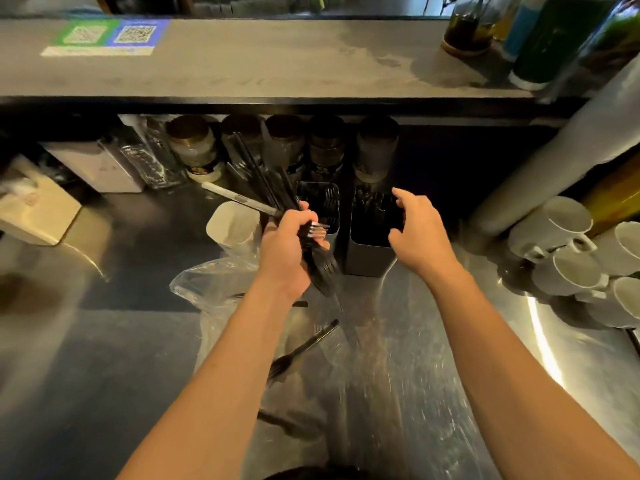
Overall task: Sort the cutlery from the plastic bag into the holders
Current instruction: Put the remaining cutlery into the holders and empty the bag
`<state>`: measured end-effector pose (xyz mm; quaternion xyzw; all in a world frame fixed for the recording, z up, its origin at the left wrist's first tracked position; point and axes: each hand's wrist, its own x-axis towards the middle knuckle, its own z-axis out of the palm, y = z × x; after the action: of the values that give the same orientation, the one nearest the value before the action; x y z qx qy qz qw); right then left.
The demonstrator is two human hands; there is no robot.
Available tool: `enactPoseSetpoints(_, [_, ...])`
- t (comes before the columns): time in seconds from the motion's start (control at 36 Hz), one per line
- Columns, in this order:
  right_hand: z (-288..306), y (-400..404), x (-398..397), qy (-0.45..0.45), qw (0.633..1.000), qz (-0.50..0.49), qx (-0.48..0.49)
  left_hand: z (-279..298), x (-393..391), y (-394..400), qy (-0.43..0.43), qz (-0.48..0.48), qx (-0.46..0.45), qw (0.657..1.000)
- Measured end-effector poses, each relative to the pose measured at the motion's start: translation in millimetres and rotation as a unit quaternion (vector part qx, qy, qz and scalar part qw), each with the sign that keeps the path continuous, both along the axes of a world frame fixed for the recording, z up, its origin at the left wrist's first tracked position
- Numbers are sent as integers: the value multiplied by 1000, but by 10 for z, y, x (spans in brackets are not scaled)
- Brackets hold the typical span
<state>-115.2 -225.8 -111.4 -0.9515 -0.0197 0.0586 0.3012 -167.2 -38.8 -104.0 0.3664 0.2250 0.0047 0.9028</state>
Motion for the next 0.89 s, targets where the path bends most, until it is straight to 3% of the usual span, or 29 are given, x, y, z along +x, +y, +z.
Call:
enactPoseSetpoints(0.06, [62,43,6,-72,997,-15,-4,-25,-47,8,-8,-45,24,999])
enactPoseSetpoints(0.11, [163,143,-20,-94,993,-22,69,-9,-99,2,-9,-84,39,996])
enactPoseSetpoints(0.22, [393,405,-147,6,964,2,266,14,-205,-17,15,-152,133,979])
enactPoseSetpoints(0.39, [468,567,-286,181,867,78,458,73,-293,-103,16,-222,219,950])
enactPoseSetpoints(0.44, [410,618,-330,198,859,88,465,108,-293,-145,-3,-251,332,909])
enactPoseSetpoints(0.5, [326,670,-376,215,842,43,493,190,-294,-151,-27,-295,459,838])
enactPoseSetpoints(0.58, [223,707,-430,254,752,-66,604,255,-288,-134,-12,-344,585,734])
enactPoseSetpoints(0.64, [158,701,-440,247,706,-127,652,262,-289,-118,-8,-344,599,723])
enactPoseSetpoints(0.69, [129,702,-445,235,673,-169,680,270,-278,-83,-17,-338,593,730])
enactPoseSetpoints(0.78, [152,702,-452,223,633,-203,713,312,-267,-26,-36,-365,601,710])
enactPoseSetpoints(0.89, [194,688,-435,193,628,-209,725,345,-296,-42,-55,-332,643,688])
